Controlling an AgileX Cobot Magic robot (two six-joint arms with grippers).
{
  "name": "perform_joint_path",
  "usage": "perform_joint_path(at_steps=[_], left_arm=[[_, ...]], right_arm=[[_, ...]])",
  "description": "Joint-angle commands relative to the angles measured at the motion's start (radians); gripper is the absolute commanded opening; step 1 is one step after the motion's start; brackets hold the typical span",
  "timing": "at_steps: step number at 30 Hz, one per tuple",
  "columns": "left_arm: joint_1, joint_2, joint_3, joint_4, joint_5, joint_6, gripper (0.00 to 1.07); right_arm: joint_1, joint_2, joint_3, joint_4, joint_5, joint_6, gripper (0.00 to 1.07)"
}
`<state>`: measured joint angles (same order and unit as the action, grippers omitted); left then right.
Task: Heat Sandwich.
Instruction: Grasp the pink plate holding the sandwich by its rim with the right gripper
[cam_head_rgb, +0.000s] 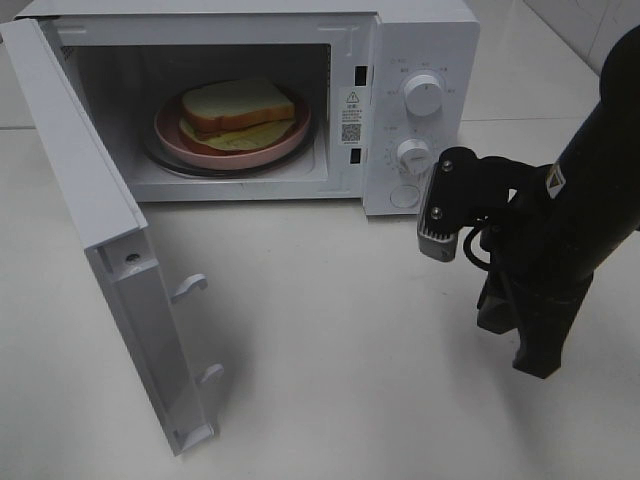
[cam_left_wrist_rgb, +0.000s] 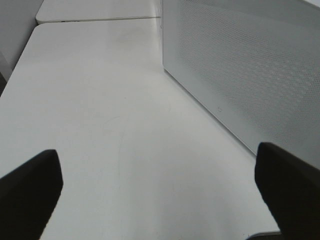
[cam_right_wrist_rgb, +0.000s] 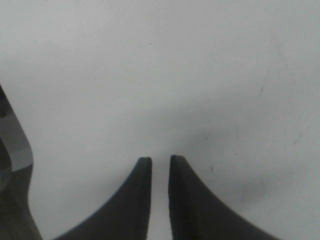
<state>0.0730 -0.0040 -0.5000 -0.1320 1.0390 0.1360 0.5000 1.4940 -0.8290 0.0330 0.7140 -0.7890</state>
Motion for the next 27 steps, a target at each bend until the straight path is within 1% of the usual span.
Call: perform_joint_path(at_steps=[1,2,3,4,7,8,12,13,14,15,16,17,18,20,21,22,26,27], left_arm=[[0.001,-0.023,0.004,-0.007,-0.007,-0.005,1.03],[0.001,-0.023,0.004,-0.007,-0.007,-0.005,1.03],[0.001,-0.023,0.004,-0.007,-0.007,-0.005,1.03],[0.001,-0.023,0.004,-0.007,-0.007,-0.005,1.03],[0.001,-0.023,0.004,-0.007,-0.007,-0.005,1.03],[0.001,-0.023,0.004,-0.007,-0.007,-0.005,1.03],[0.001,-0.023,0.004,-0.007,-0.007,-0.005,1.03],[0.001,-0.023,0.004,-0.007,-0.007,-0.005,1.03],[0.001,-0.023,0.004,-0.007,-0.007,-0.005,1.03],[0.001,-0.023,0.004,-0.007,-0.007,-0.005,1.03],[0.001,-0.023,0.004,-0.007,-0.007,-0.005,1.03],[0.001,-0.023,0.004,-0.007,-0.007,-0.005,1.03],[0.001,-0.023,0.004,-0.007,-0.007,-0.005,1.03],[0.001,-0.023,0.004,-0.007,-0.007,-0.005,1.03],[0.001,-0.023,0.004,-0.007,-0.007,-0.005,1.03],[0.001,-0.023,0.004,-0.007,-0.007,-0.005,1.03],[0.001,-0.023,0.004,-0.007,-0.007,-0.005,1.03],[0.001,-0.023,0.004,-0.007,-0.007,-0.005,1.03]], right_arm=[[-0.001,-0.013,-0.002,-0.003,0.002,-0.207,0.16],[-0.001,-0.013,-0.002,-0.003,0.002,-0.258,0.16],[-0.001,-0.013,-0.002,-0.003,0.002,-0.258,0.16],[-0.001,-0.013,-0.002,-0.003,0.002,-0.337,0.17],[-0.001,-0.013,-0.002,-0.006,0.002,-0.434,0.19],[-0.001,-0.013,-0.002,-0.006,0.002,-0.434,0.19],[-0.001,-0.013,-0.002,-0.006,-0.015,-0.467,0.28],[-0.001,-0.013,-0.002,-0.006,-0.015,-0.467,0.28],[-0.001,-0.013,-0.002,-0.006,-0.030,-0.465,0.35],[-0.001,-0.013,-0.002,-0.006,-0.040,-0.462,0.40],[-0.001,-0.013,-0.002,-0.006,-0.050,-0.459,0.43],[-0.001,-0.013,-0.002,-0.006,-0.050,-0.459,0.43],[-0.001,-0.013,-0.002,-0.006,-0.068,-0.460,0.53],[-0.001,-0.013,-0.002,-0.004,-0.076,-0.457,0.62],[-0.001,-0.013,-0.002,-0.002,-0.076,-0.447,0.71],[-0.001,-0.013,-0.002,-0.002,-0.076,-0.447,0.71],[-0.001,-0.013,-0.002,-0.006,-0.084,-0.375,0.86],[-0.001,-0.013,-0.002,-0.006,-0.084,-0.375,0.86]])
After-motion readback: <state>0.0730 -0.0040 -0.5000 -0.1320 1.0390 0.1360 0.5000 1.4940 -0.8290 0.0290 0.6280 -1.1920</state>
